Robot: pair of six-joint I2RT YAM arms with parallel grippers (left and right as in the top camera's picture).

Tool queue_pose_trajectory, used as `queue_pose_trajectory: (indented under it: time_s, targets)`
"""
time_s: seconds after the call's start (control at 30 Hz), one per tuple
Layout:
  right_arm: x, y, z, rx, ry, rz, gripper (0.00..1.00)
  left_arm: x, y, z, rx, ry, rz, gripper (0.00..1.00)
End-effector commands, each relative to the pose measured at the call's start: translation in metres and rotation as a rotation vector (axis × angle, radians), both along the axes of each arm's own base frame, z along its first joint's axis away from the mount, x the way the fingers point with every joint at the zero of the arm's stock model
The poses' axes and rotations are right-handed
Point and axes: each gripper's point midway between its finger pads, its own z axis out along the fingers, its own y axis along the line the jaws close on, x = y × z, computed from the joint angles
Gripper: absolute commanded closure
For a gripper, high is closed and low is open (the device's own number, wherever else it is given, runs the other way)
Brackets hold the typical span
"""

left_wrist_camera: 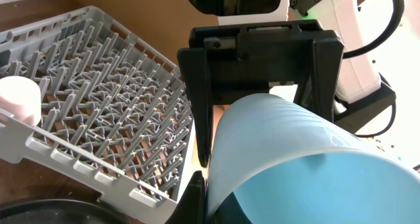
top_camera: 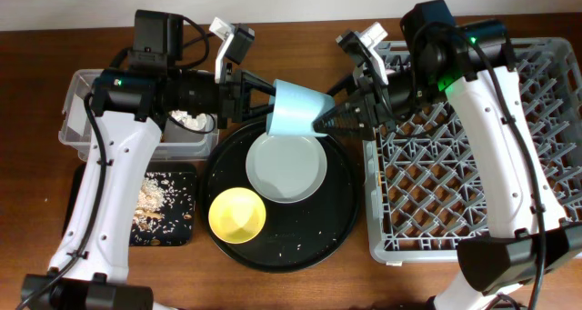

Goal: Sort waste into correct bins and load items into the dishwasher rack
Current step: 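Lift the blue cup and pass it to the right gripper, then place the blue cup upside down in the rack beside the pink cup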

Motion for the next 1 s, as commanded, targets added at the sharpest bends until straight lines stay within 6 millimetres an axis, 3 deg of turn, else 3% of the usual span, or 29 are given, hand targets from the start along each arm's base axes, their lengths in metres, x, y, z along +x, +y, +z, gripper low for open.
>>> queue_pose_trajectory:
  time_s: [0.0,0.17,0.33,0.5,0.67,0.73,0.8,0.87,0.97]
  targets:
    - [-0.007,0.009,0.000,0.000,-0.015,0.035,0.29,-0.007,-0.001,0.013,-0.042,-0.031,-0.034,1.00]
    - [0.000,0.009,0.003,0.023,-0.060,0.029,0.51,-0.005,-0.001,0.010,-0.024,-0.027,-0.020,0.96]
    - [0.009,0.001,0.004,0.031,-0.080,0.000,0.51,0.000,0.003,-0.011,0.080,0.029,0.049,0.75]
    - [0.012,0.000,0.008,0.057,-0.097,-0.005,0.51,0.001,0.007,-0.031,0.182,0.089,0.100,0.73]
    - [0.014,-0.001,0.010,0.070,-0.105,-0.008,0.51,-0.007,-0.009,-0.050,0.301,0.082,0.096,0.72]
    - [0.016,-0.004,0.010,0.068,-0.105,-0.017,0.50,-0.004,-0.007,-0.057,0.344,0.071,0.119,0.66]
    - [0.022,-0.011,0.009,0.059,-0.086,-0.046,0.51,0.010,0.006,-0.069,0.421,0.100,0.209,0.59]
    - [0.027,-0.018,0.006,0.038,-0.083,-0.070,0.51,0.024,0.025,-0.078,0.479,0.135,0.307,0.58]
    - [0.039,-0.032,-0.021,-0.131,-0.055,-0.139,0.51,0.046,0.064,-0.088,0.539,0.209,0.472,0.57]
